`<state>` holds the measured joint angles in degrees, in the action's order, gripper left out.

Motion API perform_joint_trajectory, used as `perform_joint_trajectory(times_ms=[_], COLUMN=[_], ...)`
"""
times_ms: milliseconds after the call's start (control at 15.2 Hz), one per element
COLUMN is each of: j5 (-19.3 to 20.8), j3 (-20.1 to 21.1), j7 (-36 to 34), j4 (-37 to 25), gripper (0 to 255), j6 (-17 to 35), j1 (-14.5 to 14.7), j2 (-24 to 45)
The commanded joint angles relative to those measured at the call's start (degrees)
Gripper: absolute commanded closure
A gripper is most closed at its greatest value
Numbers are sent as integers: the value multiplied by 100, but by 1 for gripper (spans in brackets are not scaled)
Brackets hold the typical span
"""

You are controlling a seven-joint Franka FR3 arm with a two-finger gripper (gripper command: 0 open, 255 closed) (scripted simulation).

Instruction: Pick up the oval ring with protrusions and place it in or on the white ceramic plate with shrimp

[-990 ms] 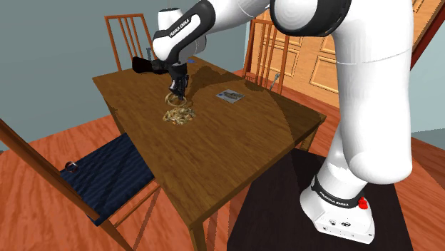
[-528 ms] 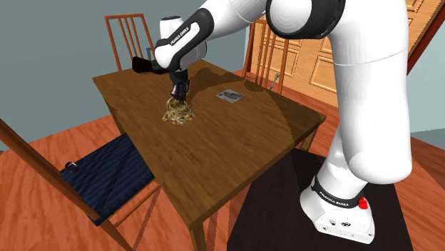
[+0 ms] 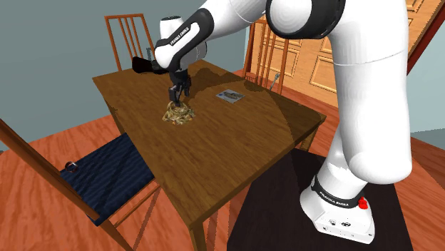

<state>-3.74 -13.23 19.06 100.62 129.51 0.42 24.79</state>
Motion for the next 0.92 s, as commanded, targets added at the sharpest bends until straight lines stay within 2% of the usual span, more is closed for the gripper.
perform_joint_trajectory(times_ms=[0,66,330,858], j5=[0,0,104,105], j3=[0,0,-45,-44], j7=[0,0,-65,-65], j4=[0,0,-187,-187], gripper=[0,0,0,0], j6=[0,0,-567,-567], j1=[0,0,58,58], j2=[0,0,-387,-387])
